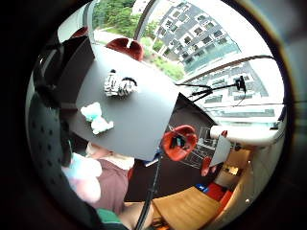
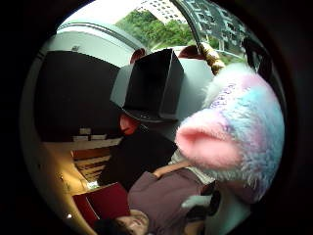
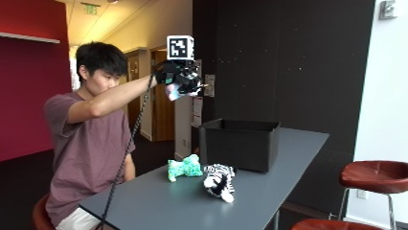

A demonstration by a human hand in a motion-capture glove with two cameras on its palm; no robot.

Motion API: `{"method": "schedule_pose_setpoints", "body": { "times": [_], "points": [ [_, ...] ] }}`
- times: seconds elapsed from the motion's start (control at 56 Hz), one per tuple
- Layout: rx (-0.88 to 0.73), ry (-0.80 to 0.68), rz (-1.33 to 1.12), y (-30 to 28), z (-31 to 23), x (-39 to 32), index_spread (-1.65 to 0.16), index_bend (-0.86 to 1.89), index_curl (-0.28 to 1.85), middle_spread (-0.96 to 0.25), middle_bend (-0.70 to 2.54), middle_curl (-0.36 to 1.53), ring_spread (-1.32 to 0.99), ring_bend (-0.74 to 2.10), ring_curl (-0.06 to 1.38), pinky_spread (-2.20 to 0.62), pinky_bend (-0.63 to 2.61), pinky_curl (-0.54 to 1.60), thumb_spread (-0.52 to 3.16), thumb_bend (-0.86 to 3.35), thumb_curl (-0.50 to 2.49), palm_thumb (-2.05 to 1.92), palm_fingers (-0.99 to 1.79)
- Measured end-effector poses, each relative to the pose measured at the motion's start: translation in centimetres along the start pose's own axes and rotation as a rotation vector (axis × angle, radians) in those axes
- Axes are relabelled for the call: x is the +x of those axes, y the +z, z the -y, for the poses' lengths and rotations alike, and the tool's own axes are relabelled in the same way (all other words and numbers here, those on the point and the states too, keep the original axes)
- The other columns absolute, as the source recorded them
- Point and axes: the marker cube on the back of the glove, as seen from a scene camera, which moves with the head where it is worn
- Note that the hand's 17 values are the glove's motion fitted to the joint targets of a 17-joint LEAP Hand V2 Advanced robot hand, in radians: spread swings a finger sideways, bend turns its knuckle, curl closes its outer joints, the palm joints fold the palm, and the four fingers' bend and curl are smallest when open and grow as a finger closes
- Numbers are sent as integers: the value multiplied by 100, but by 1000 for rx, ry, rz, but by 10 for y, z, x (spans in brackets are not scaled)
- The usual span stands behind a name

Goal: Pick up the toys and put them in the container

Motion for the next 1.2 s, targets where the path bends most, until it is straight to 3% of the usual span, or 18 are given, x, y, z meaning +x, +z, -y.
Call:
{"method": "schedule_pose_setpoints", "body": {
  "times": [0.071, 0.214, 0.339, 0.464, 0.643, 0.821, 0.893, 1.0, 1.071, 1.089, 1.143, 1.196],
  "points": [
    [-1, -225, 42, -13, 2, -36, -15, 51, 56, -38, 64, 82, -41, 123, 53, -41, 101, 43, 59, 22, 83, 78, 101],
    [-30, 32, -47, -10, 31, -78, -15, 49, 62, -39, 63, 87, -41, 124, 54, -41, 102, 44, 54, 20, 88, 76, 99],
    [-34, -86, 5, -13, 47, -130, -16, 47, 67, -40, 62, 91, -41, 124, 55, -41, 103, 45, 52, 19, 92, 75, 97],
    [10, -106, -17, 1, 76, -159, -16, 44, 72, -40, 61, 95, -41, 125, 56, -41, 104, 45, 50, 17, 96, 75, 97],
    [-18, -180, -85, 62, 113, -185, -17, 40, 80, -41, 57, 100, -41, 125, 57, -41, 105, 46, 49, 15, 100, 74, 96],
    [-26, -155, -89, 117, 137, -214, -17, 32, 86, -42, 53, 104, -41, 124, 58, -41, 108, 47, 50, 12, 103, 74, 93],
    [-52, -272, -67, 131, 138, -220, -17, 27, 89, -42, 51, 105, -41, 124, 58, -41, 110, 47, 51, 10, 104, 73, 90],
    [-121, -163, -57, 157, 148, -229, -17, 16, 90, -42, 43, 106, -41, 125, 58, -40, 116, 48, 54, 7, 103, 72, 86],
    [-218, -147, -36, 168, 147, -225, -15, 1, 83, -38, 29, 101, -39, 132, 60, -41, 126, 50, 77, 3, 97, 62, 69],
    [-231, -177, -33, 170, 145, -223, -15, -14, 77, -35, 13, 97, -38, 132, 60, -40, 135, 52, 83, -3, 92, 53, 35],
    [-210, -123, -99, 171, 144, -215, -15, -5, 75, -25, 4, 89, -31, 123, 62, -32, 142, 57, 92, -10, 83, 35, -26],
    [-154, -138, -91, 165, 138, -213, -16, -1, 62, -16, 4, 80, -23, 102, 53, -22, 140, 52, 98, -10, 75, 21, -42]
  ]
}}
